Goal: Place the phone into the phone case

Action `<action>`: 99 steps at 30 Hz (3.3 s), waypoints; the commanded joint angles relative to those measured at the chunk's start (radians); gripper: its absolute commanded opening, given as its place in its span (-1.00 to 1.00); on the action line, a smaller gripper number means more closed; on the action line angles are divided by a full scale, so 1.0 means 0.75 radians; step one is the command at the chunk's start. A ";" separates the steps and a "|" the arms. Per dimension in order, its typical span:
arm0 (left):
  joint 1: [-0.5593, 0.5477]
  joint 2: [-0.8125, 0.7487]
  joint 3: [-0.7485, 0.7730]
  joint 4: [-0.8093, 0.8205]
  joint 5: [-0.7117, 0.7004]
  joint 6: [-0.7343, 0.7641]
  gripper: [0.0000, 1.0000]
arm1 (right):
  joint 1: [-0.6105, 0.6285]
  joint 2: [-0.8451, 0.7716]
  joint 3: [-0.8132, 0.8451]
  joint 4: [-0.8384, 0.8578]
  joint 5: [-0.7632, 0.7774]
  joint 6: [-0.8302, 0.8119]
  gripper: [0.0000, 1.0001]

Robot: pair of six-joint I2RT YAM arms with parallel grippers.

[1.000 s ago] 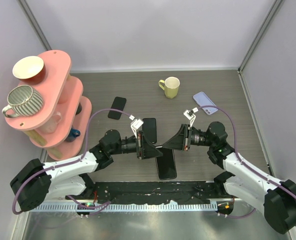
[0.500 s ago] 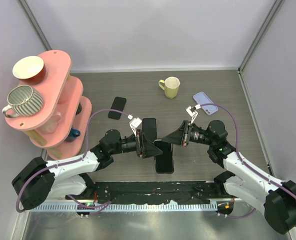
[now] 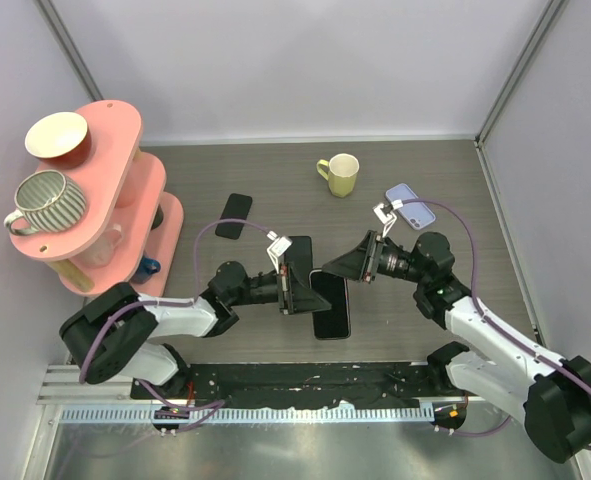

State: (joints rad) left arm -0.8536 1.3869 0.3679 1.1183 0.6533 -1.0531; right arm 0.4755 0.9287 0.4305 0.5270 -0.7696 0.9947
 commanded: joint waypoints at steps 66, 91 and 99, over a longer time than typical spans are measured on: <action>0.011 -0.471 0.080 -0.575 -0.155 0.484 -0.99 | 0.082 -0.150 -0.009 0.072 -0.219 -0.060 -0.79; 0.011 -0.606 0.113 -0.712 -0.190 0.473 -0.59 | 0.080 -0.193 -0.036 -0.060 -0.293 -0.128 -0.98; 0.013 -0.622 0.172 -0.930 -0.280 0.567 -0.99 | 0.082 -0.220 0.050 -0.330 -0.234 -0.297 -0.98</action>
State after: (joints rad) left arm -0.8474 0.9207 0.4438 0.5102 0.4961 -0.7483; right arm 0.5259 0.7891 0.3870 0.3874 -0.9401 0.7837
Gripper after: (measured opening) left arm 0.082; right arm 0.217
